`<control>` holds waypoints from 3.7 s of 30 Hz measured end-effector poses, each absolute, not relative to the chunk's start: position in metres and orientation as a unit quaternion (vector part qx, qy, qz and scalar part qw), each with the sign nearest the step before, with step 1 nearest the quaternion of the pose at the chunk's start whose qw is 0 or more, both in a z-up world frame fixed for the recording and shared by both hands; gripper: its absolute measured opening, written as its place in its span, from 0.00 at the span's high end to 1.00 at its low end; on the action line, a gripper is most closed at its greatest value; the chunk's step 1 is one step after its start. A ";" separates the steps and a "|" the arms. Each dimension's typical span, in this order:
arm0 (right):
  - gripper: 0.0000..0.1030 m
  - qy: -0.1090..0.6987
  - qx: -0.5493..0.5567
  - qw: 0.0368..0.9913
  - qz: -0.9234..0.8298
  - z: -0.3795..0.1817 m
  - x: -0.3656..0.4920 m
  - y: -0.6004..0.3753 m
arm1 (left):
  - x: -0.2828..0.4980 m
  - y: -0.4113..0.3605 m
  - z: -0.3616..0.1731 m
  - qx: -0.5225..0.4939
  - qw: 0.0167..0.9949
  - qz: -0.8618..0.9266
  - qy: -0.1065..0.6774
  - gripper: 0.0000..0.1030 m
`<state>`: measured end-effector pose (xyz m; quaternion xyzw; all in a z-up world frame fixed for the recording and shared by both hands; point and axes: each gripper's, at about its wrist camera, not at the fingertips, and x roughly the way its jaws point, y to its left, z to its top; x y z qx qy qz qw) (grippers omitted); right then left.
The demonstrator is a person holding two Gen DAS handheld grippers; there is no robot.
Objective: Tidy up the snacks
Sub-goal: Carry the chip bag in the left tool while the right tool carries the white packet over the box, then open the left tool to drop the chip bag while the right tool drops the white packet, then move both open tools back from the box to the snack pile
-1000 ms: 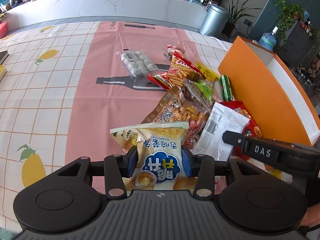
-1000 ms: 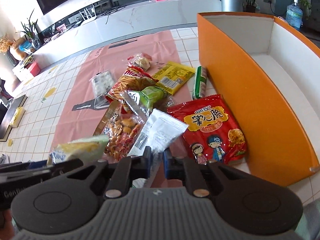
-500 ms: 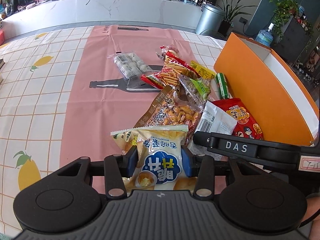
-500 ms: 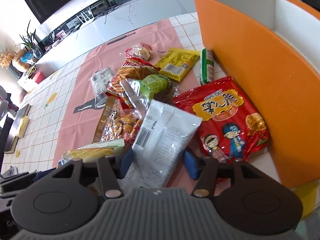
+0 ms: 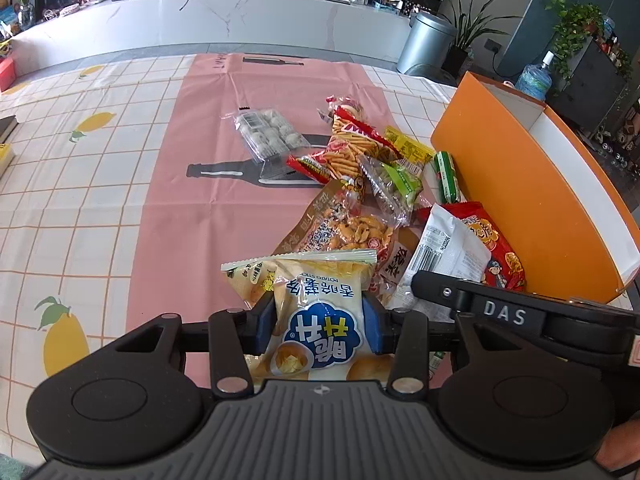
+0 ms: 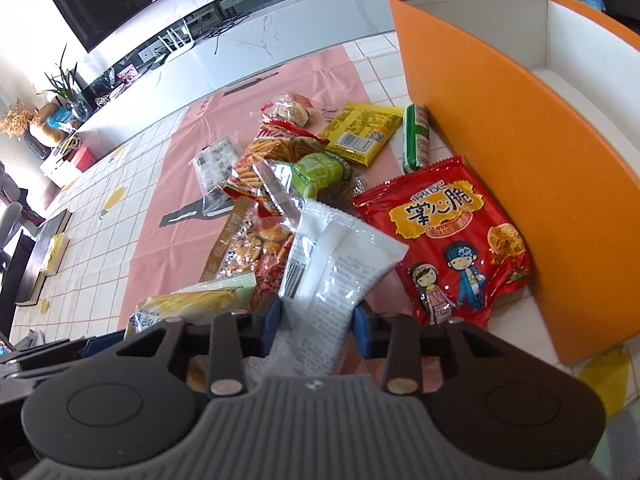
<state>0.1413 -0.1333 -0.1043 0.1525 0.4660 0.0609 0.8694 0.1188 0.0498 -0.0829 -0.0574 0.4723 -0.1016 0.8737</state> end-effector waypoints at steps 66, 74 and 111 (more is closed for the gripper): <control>0.88 0.656 -0.061 0.737 0.152 -0.083 0.277 -0.366 | 0.206 -0.251 -0.083 0.257 0.739 -0.391 0.484 0.50; 0.80 0.653 -0.083 0.742 0.128 -0.085 0.276 -0.360 | 0.202 -0.250 -0.076 0.248 0.752 -0.395 0.465 0.34; 0.39 0.424 0.035 0.894 0.139 0.034 0.114 -0.221 | 0.111 -0.029 0.019 0.054 0.902 -0.141 0.403 0.25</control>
